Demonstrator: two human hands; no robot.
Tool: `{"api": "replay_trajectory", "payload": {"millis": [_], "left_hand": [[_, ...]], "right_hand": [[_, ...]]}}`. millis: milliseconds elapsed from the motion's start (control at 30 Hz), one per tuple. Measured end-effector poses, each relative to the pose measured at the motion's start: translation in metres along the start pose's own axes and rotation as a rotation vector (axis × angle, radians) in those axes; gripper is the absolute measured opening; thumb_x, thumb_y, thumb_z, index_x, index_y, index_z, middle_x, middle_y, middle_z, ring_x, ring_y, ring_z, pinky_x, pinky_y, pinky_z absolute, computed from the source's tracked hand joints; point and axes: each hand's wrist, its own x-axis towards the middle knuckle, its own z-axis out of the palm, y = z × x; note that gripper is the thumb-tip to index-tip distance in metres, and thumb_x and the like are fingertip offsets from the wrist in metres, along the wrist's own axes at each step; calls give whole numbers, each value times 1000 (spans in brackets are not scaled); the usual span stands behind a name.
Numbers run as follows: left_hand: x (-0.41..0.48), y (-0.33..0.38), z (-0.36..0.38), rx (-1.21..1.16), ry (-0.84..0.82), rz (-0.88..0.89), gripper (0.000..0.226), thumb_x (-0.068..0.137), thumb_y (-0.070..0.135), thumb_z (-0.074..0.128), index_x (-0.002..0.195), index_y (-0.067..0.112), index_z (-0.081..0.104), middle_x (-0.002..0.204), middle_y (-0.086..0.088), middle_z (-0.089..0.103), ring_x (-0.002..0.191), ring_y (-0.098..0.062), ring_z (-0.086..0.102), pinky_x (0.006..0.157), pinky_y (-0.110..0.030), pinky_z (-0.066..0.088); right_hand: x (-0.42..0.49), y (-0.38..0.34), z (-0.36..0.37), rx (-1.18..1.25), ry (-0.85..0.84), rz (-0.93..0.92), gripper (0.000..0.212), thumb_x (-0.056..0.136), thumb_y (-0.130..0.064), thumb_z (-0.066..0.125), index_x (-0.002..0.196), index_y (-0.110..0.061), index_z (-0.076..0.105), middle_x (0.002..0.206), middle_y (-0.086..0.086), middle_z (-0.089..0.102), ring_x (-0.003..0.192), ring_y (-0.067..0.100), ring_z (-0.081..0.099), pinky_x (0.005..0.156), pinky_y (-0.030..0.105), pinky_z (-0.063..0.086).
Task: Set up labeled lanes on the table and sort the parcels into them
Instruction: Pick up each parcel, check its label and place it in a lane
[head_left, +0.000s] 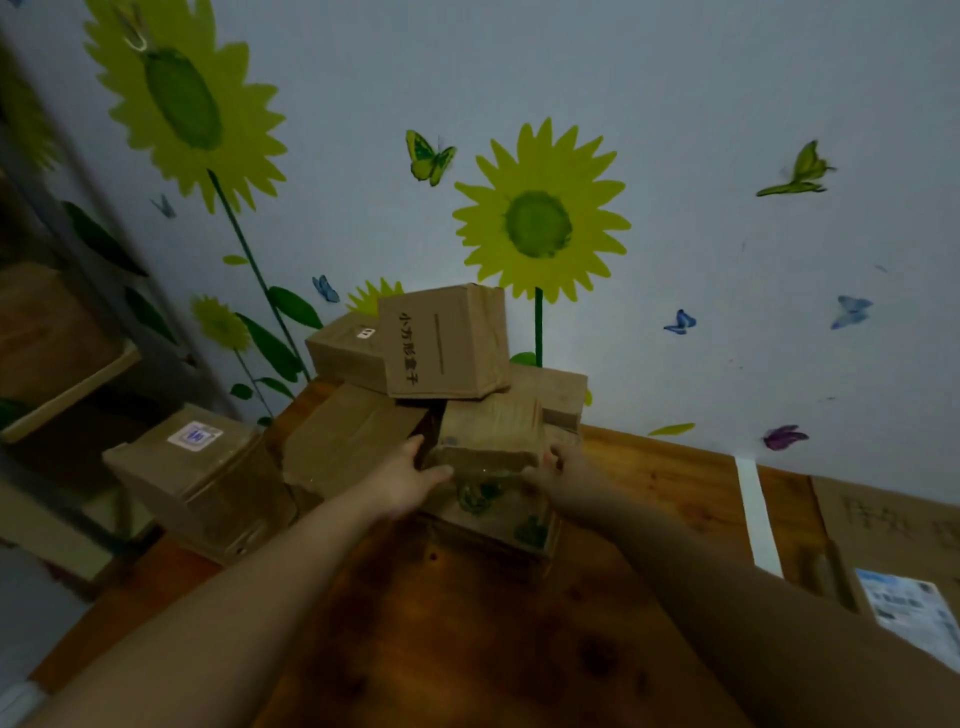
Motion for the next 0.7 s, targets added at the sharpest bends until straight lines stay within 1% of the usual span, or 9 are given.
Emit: {"api": "replay_trajectory", "payload": {"millis": [100,167,267,333,400,467,567,633,700], "left_hand": [[35,4,5,-13,-23,54,75,93,35,55,151,20,11,154,-5,28,139,-25,31,110,-36,29],[55,3,6,-47,-36,57,77,91,37,56,151,20,11,153,-5,29,138,-25,31,110,-37,29],[73,-1,9,-98,-126,40,67,92,36,55,148,20,22,147,-4,37,133,-24,38,106,-35,33],[78,-6,7,-79,-139,53,65,90,34,59,145,19,28,142,-3,43,129,-23,43,101,-33,37],[81,-13,3,-48,-169,59,69,86,32,66,143,17,28,139,-4,45,124,-22,46,95,-31,39],[76,-19,0,-21,-205,75,75,84,28,69,143,15,25,139,-4,44,123,-22,46,90,-28,39],[63,-22,1,0,-213,108,76,83,23,70,143,15,24,138,-5,45,122,-21,46,88,-26,38],[49,-23,5,-15,-215,126,77,84,21,70,144,15,23,139,-5,43,124,-21,45,90,-26,39],[33,-23,8,-15,-208,152,77,83,22,70,144,16,25,142,-3,39,126,-21,43,98,-27,39]], "right_hand": [[17,-9,15,93,57,21,57,89,-30,62,140,-24,37,141,3,43,128,24,44,105,45,42],[26,-11,26,129,85,44,57,85,-30,66,136,-28,41,137,0,47,124,22,48,102,46,45],[29,-13,38,168,127,107,61,82,-31,69,135,-28,40,133,-3,49,119,21,52,96,42,50],[22,-17,41,179,147,155,52,87,-27,67,131,-23,39,124,-1,53,111,21,58,88,35,54],[14,-15,42,188,165,191,44,88,-23,67,123,-21,41,115,3,58,100,22,62,83,38,56],[5,-13,45,197,176,192,42,87,-21,67,120,-23,42,111,2,59,98,20,62,85,42,56],[-11,-10,48,227,167,168,42,88,-21,66,123,-24,43,105,-6,59,99,14,60,86,35,54],[-26,-7,47,221,164,152,40,89,-21,65,124,-24,45,105,-9,58,102,14,59,90,33,52],[-40,-3,43,198,173,123,38,91,-25,62,125,-23,46,106,-9,58,103,13,58,93,33,50]]}}
